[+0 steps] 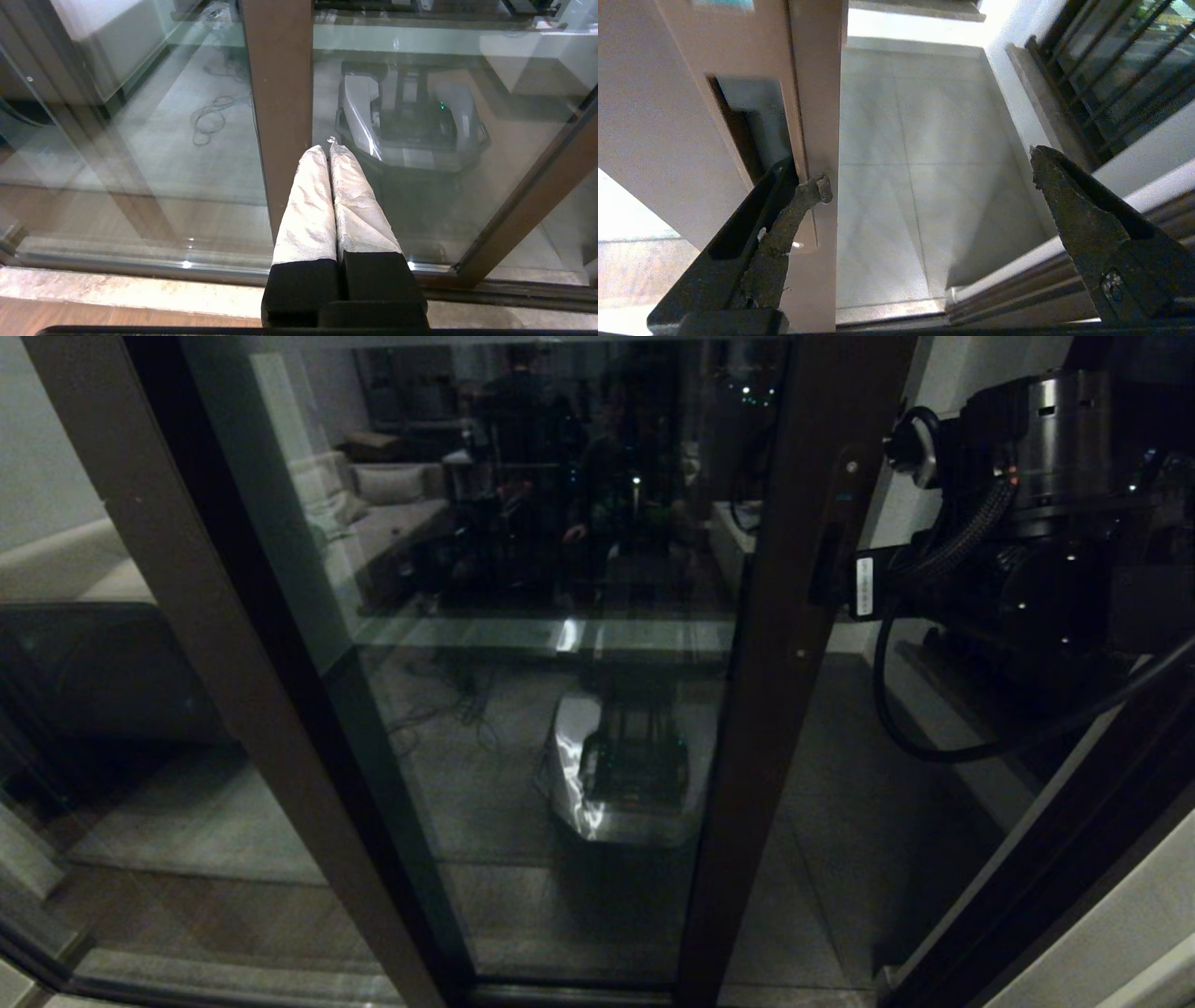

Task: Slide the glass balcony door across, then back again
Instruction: Close the slid door

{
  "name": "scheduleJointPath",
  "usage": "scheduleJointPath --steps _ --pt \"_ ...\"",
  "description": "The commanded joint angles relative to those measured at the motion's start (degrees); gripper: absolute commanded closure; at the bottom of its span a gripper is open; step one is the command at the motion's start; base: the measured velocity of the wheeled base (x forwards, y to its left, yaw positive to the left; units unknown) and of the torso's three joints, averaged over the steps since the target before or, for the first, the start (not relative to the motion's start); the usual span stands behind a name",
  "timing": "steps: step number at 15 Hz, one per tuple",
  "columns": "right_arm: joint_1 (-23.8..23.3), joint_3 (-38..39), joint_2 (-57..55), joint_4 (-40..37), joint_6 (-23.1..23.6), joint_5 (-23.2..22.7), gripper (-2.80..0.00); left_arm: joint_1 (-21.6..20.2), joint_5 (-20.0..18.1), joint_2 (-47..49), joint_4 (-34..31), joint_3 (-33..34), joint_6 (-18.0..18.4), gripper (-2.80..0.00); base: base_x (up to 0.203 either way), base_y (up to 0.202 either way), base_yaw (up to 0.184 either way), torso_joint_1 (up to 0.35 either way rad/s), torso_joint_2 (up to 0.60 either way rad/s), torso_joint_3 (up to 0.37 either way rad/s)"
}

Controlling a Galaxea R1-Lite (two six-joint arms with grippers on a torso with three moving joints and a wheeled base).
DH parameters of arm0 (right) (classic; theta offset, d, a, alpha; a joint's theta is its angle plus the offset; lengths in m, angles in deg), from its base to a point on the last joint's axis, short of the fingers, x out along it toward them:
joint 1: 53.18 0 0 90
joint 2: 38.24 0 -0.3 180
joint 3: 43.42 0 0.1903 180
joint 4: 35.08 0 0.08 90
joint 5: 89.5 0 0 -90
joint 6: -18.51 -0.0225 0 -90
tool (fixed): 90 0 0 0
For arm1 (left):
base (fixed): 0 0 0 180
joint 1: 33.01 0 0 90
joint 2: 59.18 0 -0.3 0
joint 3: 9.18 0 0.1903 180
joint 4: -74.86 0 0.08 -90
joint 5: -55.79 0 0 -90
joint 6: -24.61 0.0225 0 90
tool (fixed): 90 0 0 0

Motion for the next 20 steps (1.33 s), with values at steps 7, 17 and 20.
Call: scheduleJointPath --steps 7,17,20 --pt "-4.51 2.20 1.67 1.04 0.46 0.02 -2.80 -0.01 -0.02 -0.01 0.00 0.09 0.06 0.00 0.000 0.000 0.000 0.000 0.00 0.000" --pt "-7.81 4.71 1.75 8.26 5.48 0.07 -2.80 -0.01 -0.02 -0.01 0.00 0.09 -0.03 0.00 0.000 0.000 0.000 0.000 0.00 0.000" --pt "-8.09 5.02 1.81 8.26 5.41 0.08 -2.80 -0.01 -0.02 -0.01 0.00 0.09 -0.03 0.00 0.000 0.000 0.000 0.000 0.00 0.000"
